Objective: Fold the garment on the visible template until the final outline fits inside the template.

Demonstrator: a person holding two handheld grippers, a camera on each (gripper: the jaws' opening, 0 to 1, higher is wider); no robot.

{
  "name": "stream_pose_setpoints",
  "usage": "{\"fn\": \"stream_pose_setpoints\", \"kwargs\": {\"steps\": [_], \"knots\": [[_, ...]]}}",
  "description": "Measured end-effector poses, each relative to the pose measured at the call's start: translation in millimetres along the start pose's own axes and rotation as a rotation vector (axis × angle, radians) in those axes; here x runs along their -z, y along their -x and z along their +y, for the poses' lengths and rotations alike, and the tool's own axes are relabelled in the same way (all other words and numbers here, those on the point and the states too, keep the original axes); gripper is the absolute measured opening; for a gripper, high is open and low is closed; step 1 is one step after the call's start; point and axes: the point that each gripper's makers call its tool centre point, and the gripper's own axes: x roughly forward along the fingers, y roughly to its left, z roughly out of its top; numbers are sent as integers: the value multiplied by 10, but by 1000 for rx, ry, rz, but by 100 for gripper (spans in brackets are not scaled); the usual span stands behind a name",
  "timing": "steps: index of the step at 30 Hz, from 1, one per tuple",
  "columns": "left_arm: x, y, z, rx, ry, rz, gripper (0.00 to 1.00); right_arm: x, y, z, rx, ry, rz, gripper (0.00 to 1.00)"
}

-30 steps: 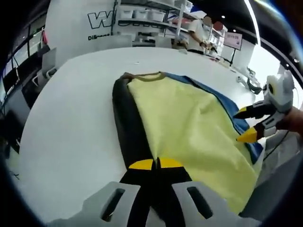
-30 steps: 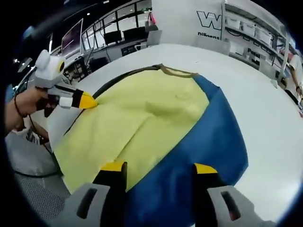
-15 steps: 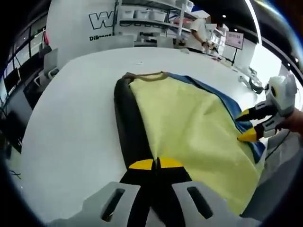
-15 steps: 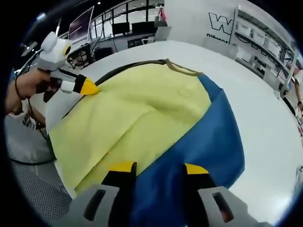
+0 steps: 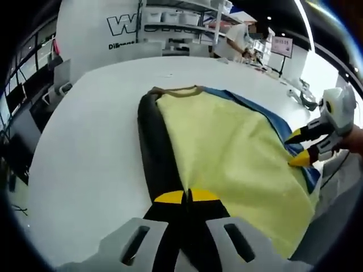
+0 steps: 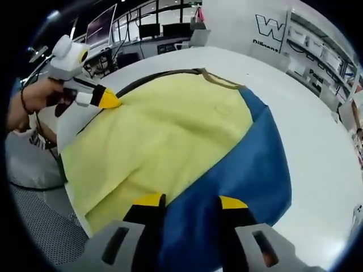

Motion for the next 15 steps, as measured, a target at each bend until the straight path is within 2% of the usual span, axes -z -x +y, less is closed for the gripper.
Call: {"fn": "stream_pose_setpoints", "kwargs": {"steps": [15], "knots": [[-4,13,1,-14,-43,16,0,72,46,-125,-55,70,8,29]]}}
